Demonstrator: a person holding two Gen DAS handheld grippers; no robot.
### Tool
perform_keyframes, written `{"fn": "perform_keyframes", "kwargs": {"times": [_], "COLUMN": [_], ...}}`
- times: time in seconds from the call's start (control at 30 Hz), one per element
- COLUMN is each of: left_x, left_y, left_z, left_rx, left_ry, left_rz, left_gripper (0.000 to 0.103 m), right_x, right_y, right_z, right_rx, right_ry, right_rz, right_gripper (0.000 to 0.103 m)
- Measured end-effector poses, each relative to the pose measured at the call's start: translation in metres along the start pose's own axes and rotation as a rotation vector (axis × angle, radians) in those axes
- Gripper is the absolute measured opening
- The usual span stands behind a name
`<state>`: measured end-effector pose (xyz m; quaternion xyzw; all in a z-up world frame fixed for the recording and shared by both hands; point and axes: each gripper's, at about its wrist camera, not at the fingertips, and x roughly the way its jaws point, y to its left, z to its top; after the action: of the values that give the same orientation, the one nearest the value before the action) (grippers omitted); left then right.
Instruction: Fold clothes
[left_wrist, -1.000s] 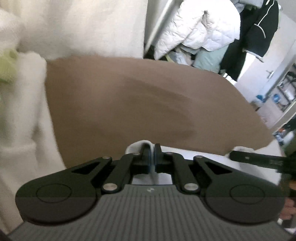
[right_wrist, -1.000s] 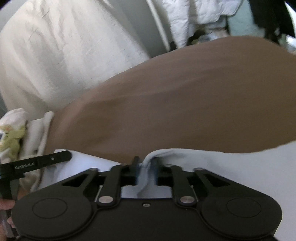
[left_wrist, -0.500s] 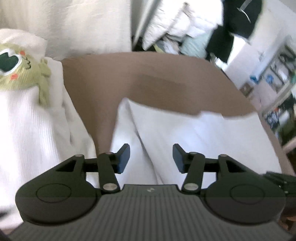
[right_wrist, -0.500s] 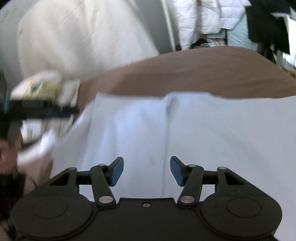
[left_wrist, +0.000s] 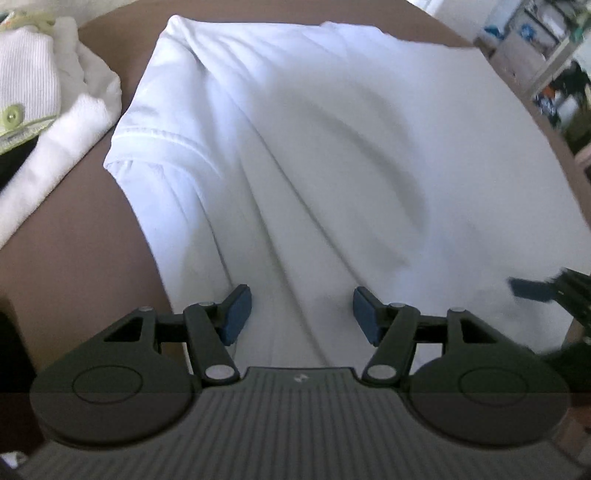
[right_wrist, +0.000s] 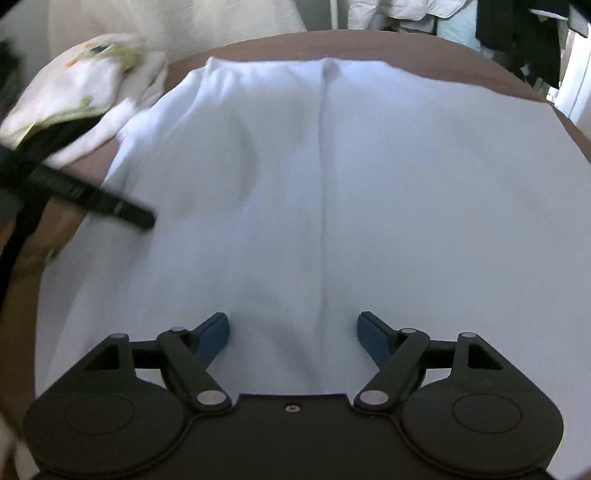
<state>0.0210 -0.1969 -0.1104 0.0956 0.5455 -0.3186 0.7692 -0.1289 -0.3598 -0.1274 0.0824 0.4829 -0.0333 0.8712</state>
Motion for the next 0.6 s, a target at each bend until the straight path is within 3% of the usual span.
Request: {"fn": "perform_keyframes", "kwargs": {"times": [0.07, 0.17, 0.23, 0.3, 0.37, 0.43, 0.53, 0.6], "left_x": [-0.005, -0.011, -0.026, -0.048, -0.062, -0.064, -0.045, -0.024], "left_y": [-0.005, -0.013, -0.027, -0.046, -0.067, -0.094, -0.143, -0.177], "left_z": [-0.005, -0.014, -0.017, -0.019, -0.022, -0.020, -0.015, -0.018], "left_rx": [0.027, 0.051, 0.086, 0.150, 0.186, 0.208, 0.261, 0.344], "left_ry": [0.005, -0.017, -0.088, -0.209, -0.275, -0.288, -0.248, -0.202], "left_rz": [0.027, 0.062, 0.059, 0.029, -0.028, -0.116, -0.262, -0.264], "left_gripper": [0.067, 0.068, 0.068, 0.068, 0.068, 0.068, 0.068, 0.068], "right_x": [-0.012, -0.029, -0.043, -0.066, -0.090, -0.108, -0.126, -0.135], "right_y": [0.001, -0.006, -0.015, -0.037, -0.072, -0.119, -0.180, -0.214], "right_z": [-0.021, -0.041, -0.051, -0.058, -0.062, -0.069, -0.085, -0.102], "right_rx": [-0.008, 0.004, -0.001, 0.035, 0.162, 0.369, 0.607, 0.758], "right_ry": [0.017, 0.066, 0.085, 0.033, -0.058, -0.146, -0.257, -0.328], "right_rz": [0.024, 0.095, 0.140, 0.163, 0.145, 0.107, 0.018, -0.042], "right_gripper": [0.082, 0.085, 0.084, 0.083, 0.084, 0.084, 0.084, 0.084]}}
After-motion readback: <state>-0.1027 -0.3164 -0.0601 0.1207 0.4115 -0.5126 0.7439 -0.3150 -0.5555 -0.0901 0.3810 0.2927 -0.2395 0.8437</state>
